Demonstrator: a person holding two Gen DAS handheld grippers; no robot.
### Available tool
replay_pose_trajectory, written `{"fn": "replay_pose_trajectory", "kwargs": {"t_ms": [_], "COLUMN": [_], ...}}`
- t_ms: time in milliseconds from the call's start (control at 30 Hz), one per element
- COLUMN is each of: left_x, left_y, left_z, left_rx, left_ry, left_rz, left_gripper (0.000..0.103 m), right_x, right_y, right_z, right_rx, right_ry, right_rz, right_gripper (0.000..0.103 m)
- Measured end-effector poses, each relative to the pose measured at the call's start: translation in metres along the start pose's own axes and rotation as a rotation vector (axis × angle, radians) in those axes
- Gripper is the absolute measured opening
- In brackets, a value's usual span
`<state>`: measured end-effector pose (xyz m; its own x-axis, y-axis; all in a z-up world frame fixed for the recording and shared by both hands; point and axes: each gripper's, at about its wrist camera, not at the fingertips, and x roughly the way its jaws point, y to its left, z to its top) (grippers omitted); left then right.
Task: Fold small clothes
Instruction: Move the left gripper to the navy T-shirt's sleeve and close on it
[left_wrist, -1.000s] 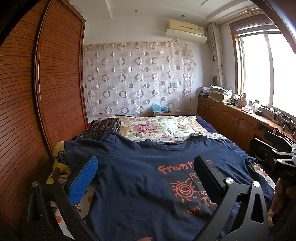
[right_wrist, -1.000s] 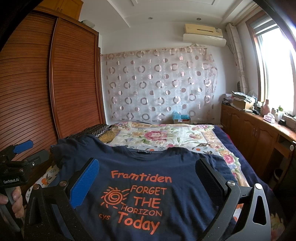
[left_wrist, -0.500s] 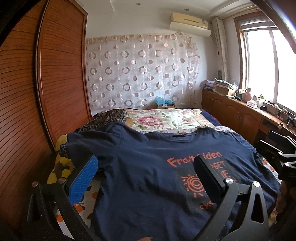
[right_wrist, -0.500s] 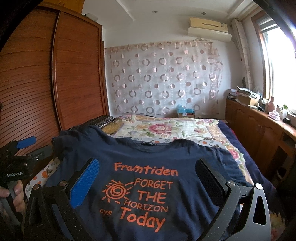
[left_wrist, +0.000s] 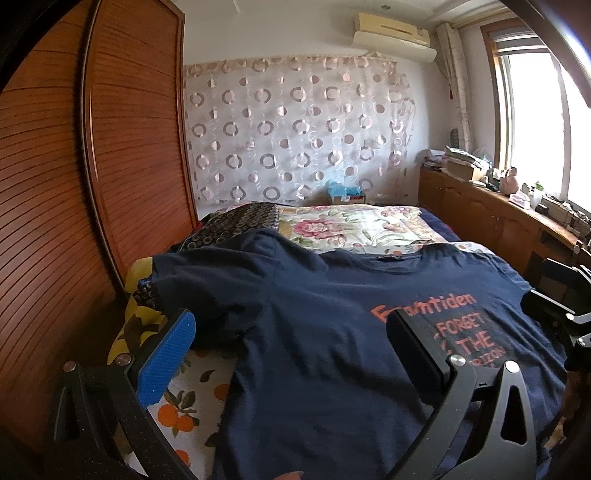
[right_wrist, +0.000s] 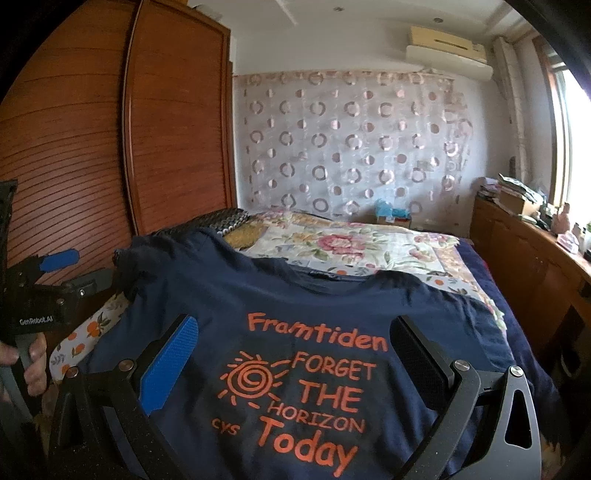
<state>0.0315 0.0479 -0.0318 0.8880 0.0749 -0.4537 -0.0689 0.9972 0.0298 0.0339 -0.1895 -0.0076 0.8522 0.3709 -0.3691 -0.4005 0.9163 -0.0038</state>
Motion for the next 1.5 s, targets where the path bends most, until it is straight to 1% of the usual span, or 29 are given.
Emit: {"fn": "replay_pose_trajectory", "kwargs": {"t_ms": [167,267,400,567,633,733,800,833,867,900,967,1067,1133,1233,1333,1367,1400,1433,1500], "left_x": [0.018,0.030,0.043,0.061,0.069,0.083,0.095,0.101,0.106,0.112,0.126,0.143,0.155,0.170,0.186,0.191,0.194,0.195,0.194], "left_y": [0.020,0.036,0.062,0.094,0.104,0.117,0.126,0.132,0.135,0.139,0.148,0.159,0.166,0.173,0.178,0.179,0.180,0.179,0.180], "left_z": [-0.004,-0.004,0.000,0.009,0.013,0.019,0.023,0.025,0.027,0.029,0.033,0.040,0.047,0.055,0.056,0.054,0.053,0.053,0.052], "left_rx": [0.009,0.007,-0.011,-0.027,-0.040,-0.050,-0.056,-0.064,-0.069,-0.073,-0.083,-0.097,-0.104,-0.113,-0.113,-0.113,-0.111,-0.107,-0.095], "left_ry": [0.031,0.059,0.076,0.091,0.106,0.129,0.151,0.159,0.165,0.173,0.197,0.220,0.238,0.260,0.304,0.320,0.328,0.332,0.328], "left_rz": [0.002,0.012,0.013,0.034,0.033,0.035,0.039,0.039,0.043,0.046,0.045,0.053,0.072,0.070,0.059,0.062,0.063,0.066,0.077], "left_gripper": [0.103,0.103,0.103,0.102,0.097,0.087,0.074,0.070,0.062,0.058,0.055,0.053,0.053,0.052,0.045,0.040,0.033,0.029,0.011], "right_x": [0.015,0.031,0.045,0.057,0.066,0.080,0.090,0.097,0.101,0.105,0.112,0.120,0.124,0.133,0.142,0.145,0.147,0.148,0.151], "right_y": [0.001,-0.004,-0.016,-0.025,-0.025,-0.027,-0.026,-0.027,-0.028,-0.029,-0.030,-0.035,-0.039,-0.041,-0.045,-0.045,-0.045,-0.046,-0.046], "right_z": [0.004,0.007,0.015,0.026,0.030,0.035,0.038,0.040,0.040,0.042,0.043,0.046,0.047,0.050,0.051,0.051,0.051,0.051,0.051], "right_rx": [-0.026,-0.037,-0.051,-0.064,-0.066,-0.076,-0.083,-0.088,-0.090,-0.092,-0.092,-0.092,-0.085,-0.075,-0.067,-0.066,-0.064,-0.060,-0.057], "right_ry": [0.032,0.072,0.104,0.131,0.141,0.158,0.170,0.177,0.185,0.192,0.201,0.212,0.220,0.234,0.245,0.247,0.250,0.253,0.256], "right_rz": [0.055,0.091,0.115,0.145,0.163,0.190,0.206,0.215,0.225,0.233,0.246,0.260,0.269,0.276,0.282,0.283,0.284,0.288,0.293], "right_gripper": [0.103,0.103,0.103,0.103,0.103,0.103,0.103,0.103,0.103,0.103,0.103,0.103,0.103,0.103,0.103,0.103,0.103,0.103,0.103]}}
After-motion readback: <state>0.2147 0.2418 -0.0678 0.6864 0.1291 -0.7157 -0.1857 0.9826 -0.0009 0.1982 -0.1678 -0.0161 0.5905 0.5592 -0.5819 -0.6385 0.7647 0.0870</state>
